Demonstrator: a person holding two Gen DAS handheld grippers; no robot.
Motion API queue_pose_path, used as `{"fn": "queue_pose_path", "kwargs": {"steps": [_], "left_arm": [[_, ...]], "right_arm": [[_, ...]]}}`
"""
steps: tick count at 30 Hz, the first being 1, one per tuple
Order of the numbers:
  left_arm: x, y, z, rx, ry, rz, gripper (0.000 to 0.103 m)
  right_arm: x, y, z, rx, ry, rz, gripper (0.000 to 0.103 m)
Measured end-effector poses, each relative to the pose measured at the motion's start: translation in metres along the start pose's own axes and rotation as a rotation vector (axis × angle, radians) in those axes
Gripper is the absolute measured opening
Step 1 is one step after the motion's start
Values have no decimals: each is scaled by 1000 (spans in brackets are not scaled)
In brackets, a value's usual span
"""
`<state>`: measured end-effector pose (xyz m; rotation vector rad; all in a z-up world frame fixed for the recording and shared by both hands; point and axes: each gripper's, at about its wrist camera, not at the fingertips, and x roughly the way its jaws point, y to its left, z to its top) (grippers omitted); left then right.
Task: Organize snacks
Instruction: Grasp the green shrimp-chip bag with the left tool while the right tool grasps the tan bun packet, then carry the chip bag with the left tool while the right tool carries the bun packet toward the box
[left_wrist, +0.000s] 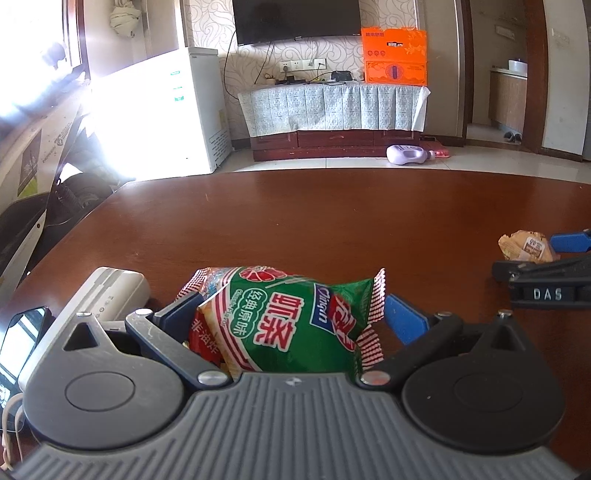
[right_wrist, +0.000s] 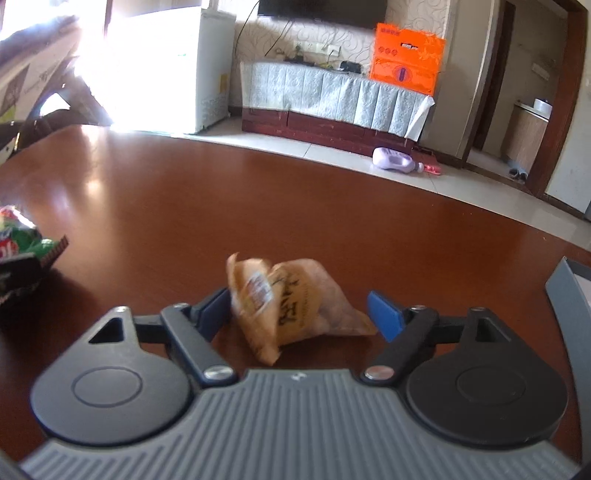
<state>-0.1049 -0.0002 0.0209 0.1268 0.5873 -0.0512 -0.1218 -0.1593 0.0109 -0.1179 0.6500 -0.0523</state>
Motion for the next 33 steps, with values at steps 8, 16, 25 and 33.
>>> {"fn": "queue_pose_path", "kwargs": {"steps": [8,16,25,33], "left_arm": [[2,-3,-1,-6,-10,-44,103],[-10,-47,-7,65,-15,-153,103],[-18,-122,-15,154,8,-213,103],[-19,-159,-18,173,5,-246,103]], "right_arm": [[-5,-9,-5,90,25,74,75],[-49,-6,-25,52,59,96,68],[-102,-21,-57,47,95,67,66],[-113,-38,-67,68,94,48,65]]}}
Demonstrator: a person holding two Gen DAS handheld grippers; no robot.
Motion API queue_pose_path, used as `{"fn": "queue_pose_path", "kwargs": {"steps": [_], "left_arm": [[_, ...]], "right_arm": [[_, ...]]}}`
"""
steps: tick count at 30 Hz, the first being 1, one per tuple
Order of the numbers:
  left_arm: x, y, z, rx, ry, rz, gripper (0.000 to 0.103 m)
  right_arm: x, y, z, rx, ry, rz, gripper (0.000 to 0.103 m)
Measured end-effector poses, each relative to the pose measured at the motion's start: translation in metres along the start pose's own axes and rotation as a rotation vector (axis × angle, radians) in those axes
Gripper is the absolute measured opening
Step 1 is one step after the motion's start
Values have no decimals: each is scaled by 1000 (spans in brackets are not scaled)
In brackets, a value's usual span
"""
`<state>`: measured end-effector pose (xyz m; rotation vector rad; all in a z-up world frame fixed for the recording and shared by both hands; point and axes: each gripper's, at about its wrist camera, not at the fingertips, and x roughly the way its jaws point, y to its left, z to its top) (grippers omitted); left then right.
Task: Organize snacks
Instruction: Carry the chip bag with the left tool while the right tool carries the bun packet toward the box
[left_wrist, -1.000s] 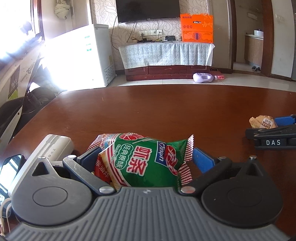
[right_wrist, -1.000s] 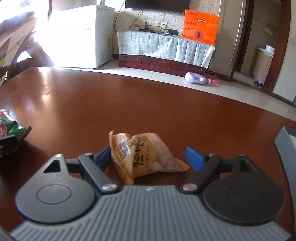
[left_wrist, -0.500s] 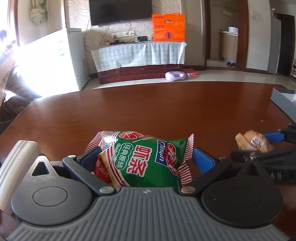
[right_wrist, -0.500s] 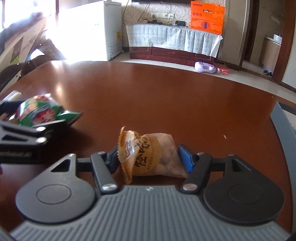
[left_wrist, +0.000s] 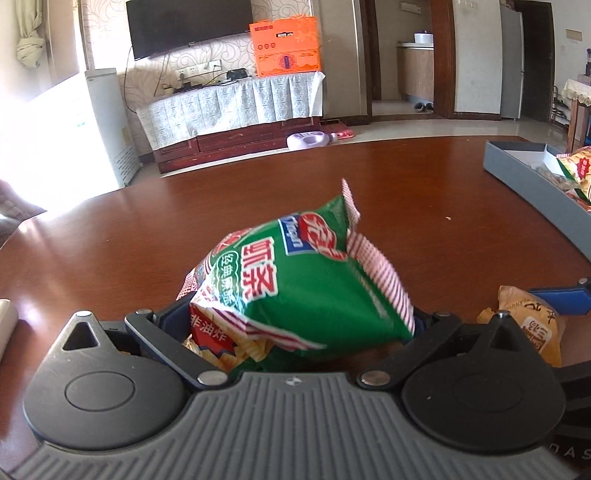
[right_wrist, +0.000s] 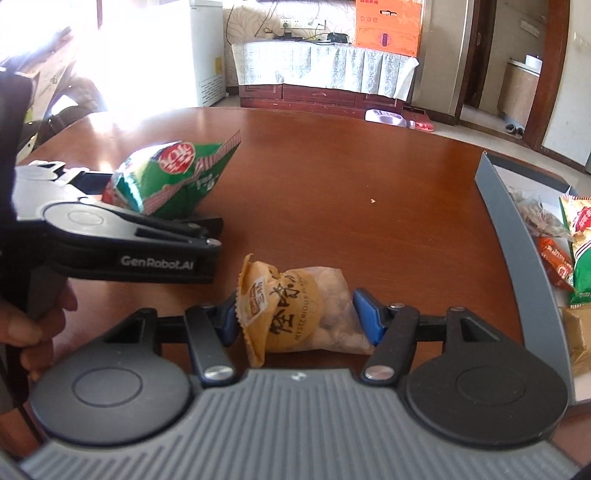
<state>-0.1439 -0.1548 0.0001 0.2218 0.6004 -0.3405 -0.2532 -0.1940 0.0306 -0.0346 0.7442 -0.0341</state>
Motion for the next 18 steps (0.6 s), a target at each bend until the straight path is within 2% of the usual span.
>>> {"fn": "queue_pose_path", "kwargs": {"steps": [2,3,4,18], "left_arm": [[0,-1,1,-6,-7,0,96],[-2,-2,1,-5,-14,5,89],[-4,0,0,-2,-18,5,86],[-23,8,-7,-32,-60,21,70]], "right_arm": [[1,-4,-1,7,-4,1,64],[2,-6,-1,18,-6,7,63],[2,-8,1,30,-8,14,63],[-11,-16,-2,25,-53,50,61]]}}
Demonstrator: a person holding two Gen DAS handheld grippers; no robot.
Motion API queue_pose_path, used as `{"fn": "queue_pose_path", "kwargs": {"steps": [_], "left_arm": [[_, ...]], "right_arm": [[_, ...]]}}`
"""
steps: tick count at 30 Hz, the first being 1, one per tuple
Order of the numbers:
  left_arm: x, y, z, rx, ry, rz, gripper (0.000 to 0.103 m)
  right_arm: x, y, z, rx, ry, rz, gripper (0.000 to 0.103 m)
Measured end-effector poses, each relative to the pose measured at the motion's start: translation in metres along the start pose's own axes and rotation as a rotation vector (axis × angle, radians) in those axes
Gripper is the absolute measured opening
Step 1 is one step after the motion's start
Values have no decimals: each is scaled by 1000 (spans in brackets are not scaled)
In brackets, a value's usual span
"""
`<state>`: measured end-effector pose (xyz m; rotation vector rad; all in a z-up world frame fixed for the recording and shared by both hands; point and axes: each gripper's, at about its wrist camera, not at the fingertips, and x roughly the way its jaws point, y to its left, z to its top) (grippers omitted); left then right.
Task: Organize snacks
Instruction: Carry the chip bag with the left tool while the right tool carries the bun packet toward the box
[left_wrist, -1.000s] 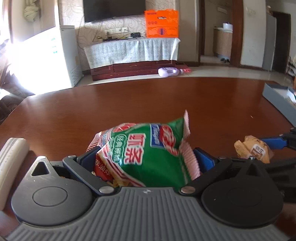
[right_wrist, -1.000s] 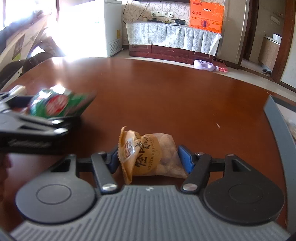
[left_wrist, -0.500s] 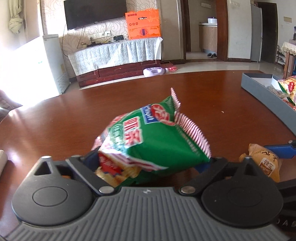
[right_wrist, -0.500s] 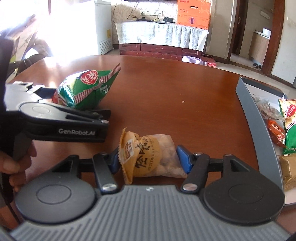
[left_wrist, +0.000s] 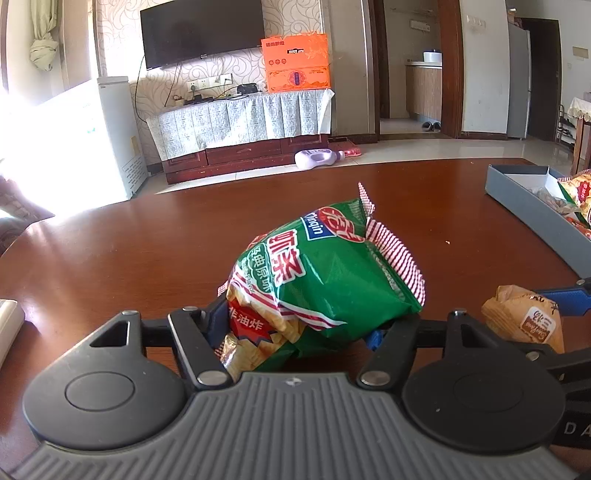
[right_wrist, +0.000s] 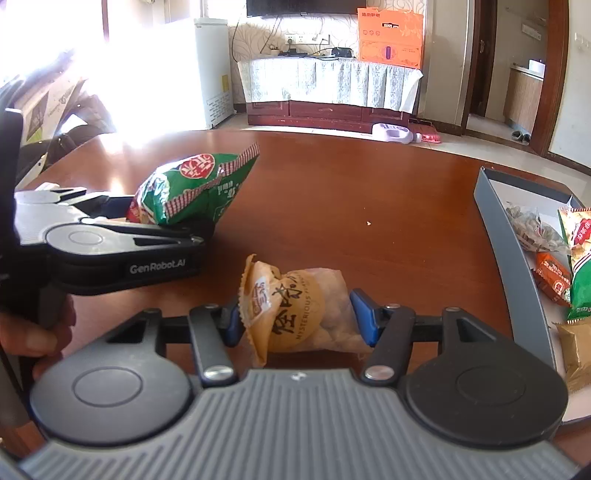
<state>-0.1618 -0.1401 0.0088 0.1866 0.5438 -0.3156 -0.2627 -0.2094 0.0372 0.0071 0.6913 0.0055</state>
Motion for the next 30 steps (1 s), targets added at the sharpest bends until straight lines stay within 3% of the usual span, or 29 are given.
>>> {"fn": "queue_pose_path", "kwargs": {"steps": [30], "left_arm": [[-35,-3,-2,-16,-58,-14,67]], "right_arm": [[-38,-15,-4,37,-131,24,61]]}}
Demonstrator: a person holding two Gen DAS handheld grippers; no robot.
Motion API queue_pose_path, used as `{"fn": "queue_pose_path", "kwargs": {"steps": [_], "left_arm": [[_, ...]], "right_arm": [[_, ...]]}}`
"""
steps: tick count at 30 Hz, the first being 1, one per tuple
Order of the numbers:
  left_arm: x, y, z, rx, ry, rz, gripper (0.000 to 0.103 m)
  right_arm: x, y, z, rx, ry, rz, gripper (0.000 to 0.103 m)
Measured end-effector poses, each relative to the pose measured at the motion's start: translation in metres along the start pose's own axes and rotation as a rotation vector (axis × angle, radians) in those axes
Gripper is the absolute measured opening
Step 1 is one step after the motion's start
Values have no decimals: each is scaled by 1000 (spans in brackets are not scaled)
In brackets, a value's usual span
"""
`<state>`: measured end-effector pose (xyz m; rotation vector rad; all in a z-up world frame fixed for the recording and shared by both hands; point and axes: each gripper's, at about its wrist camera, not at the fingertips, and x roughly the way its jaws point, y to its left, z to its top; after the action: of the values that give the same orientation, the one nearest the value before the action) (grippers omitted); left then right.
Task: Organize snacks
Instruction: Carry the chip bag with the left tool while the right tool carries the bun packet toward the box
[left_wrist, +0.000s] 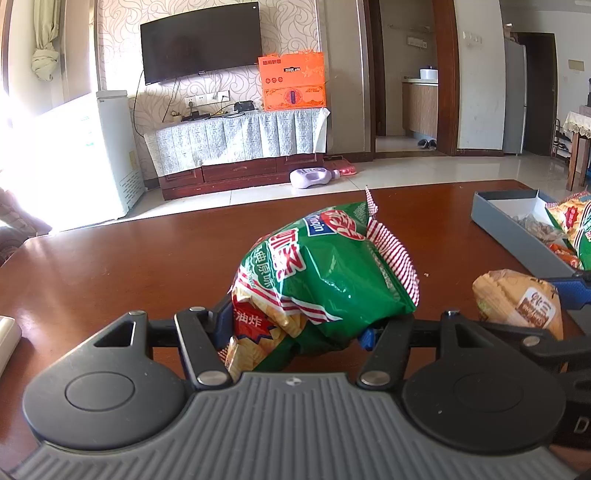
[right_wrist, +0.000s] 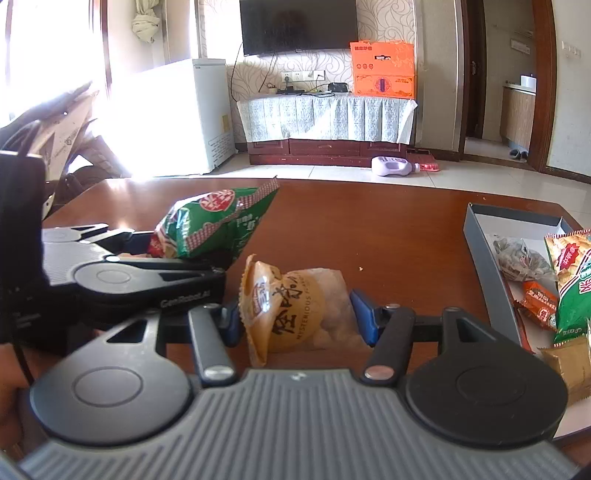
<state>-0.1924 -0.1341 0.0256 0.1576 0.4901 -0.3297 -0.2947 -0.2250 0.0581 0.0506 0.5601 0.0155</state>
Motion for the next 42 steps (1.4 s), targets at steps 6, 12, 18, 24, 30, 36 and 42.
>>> {"fn": "queue_pose_path", "kwargs": {"steps": [6,12,18,24,30,36,42], "left_arm": [[-5,-5,4,-3,-4,-14,67],[-9,-3,10,-4,-4,-16,67],[-15,-2,15,6,-14,-28,67],[-27,-12,24,17,-49,-62,67],[-32,-42,34,32,-65,-106,67],[-36,-87,50,66,-97,-155,67],[-27,-137,64,109,-101,-212,68]], "right_arm": [[-7,-7,2,9,-9,-8,61],[-12,-9,6,15,-17,-12,61],[-18,-12,7,20,-33,-22,61],[-35,-19,10,21,-78,-36,61],[-49,-44,14,52,-103,-71,61],[-63,-75,12,78,-117,-120,61],[-72,-111,4,116,-106,-181,61]]}}
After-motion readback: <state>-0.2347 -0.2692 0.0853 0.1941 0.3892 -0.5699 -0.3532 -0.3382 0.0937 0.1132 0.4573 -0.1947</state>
